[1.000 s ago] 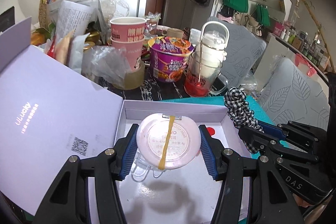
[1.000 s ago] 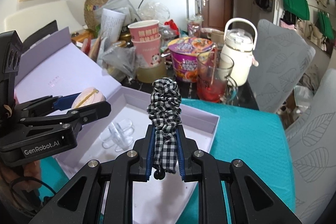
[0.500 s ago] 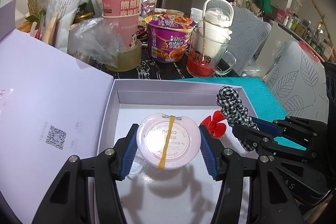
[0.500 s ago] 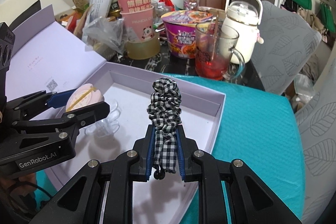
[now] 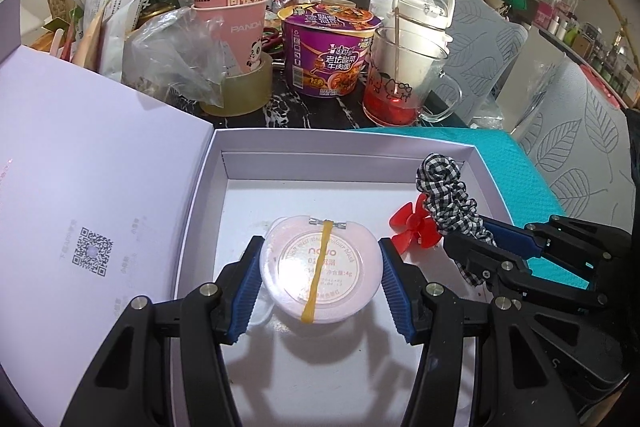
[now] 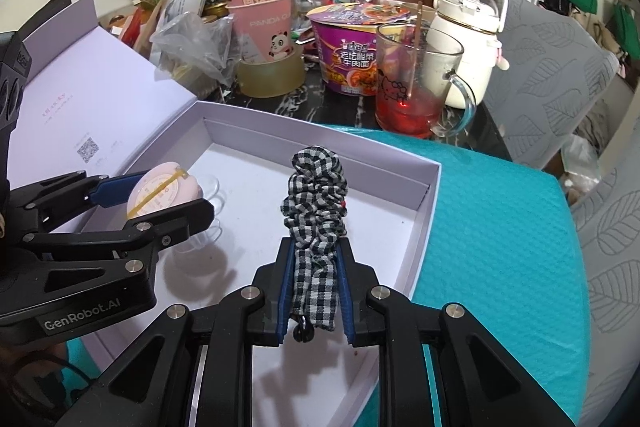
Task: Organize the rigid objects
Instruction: 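Open the right tool on the scrunchie while the left tool releases the tape roll, then withdraw both tools from the box toward the remaining objects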
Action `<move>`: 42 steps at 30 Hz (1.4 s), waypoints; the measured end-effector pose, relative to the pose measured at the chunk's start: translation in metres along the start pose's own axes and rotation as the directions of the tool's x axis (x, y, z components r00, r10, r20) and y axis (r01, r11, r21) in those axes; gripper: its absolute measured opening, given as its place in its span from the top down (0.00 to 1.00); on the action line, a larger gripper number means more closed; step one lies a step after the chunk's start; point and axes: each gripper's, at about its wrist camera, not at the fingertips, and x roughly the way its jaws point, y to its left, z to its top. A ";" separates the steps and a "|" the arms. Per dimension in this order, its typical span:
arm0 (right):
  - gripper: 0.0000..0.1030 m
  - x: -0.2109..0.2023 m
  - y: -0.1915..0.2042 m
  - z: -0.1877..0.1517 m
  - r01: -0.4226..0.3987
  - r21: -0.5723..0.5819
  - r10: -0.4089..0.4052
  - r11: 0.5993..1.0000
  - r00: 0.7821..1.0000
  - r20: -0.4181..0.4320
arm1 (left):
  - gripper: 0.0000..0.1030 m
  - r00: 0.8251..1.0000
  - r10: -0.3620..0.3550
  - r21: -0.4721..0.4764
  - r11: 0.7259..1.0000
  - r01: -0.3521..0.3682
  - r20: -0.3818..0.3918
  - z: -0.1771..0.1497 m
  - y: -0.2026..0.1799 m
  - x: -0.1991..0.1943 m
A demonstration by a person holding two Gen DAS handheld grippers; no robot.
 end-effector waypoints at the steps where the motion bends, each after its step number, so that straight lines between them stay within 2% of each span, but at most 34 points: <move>1: 0.78 0.000 0.000 0.000 0.002 0.001 -0.002 1.000 1.000 -0.003 | 0.46 1.000 0.003 -0.001 1.000 -0.003 -0.006 0.001 0.000 0.001; 7: 0.70 -0.001 -0.002 0.001 0.015 0.006 -0.014 1.000 1.000 -0.013 | 0.45 0.999 0.037 0.007 0.999 -0.037 -0.025 0.002 -0.002 0.002; 12: 0.67 -0.005 -0.004 0.002 0.031 0.005 -0.031 0.999 1.000 0.000 | 0.27 0.998 0.062 0.013 0.998 -0.062 0.004 0.003 -0.005 -0.007; 24: 0.67 -0.036 0.002 0.007 0.049 -0.007 -0.049 0.999 0.997 0.066 | 0.27 0.995 0.078 0.009 0.997 -0.079 0.060 0.008 -0.011 -0.037; 42: 0.67 -0.123 0.015 0.002 0.074 -0.030 -0.066 0.997 0.979 0.195 | 0.27 0.976 0.077 0.024 0.996 -0.084 0.202 0.009 -0.033 -0.130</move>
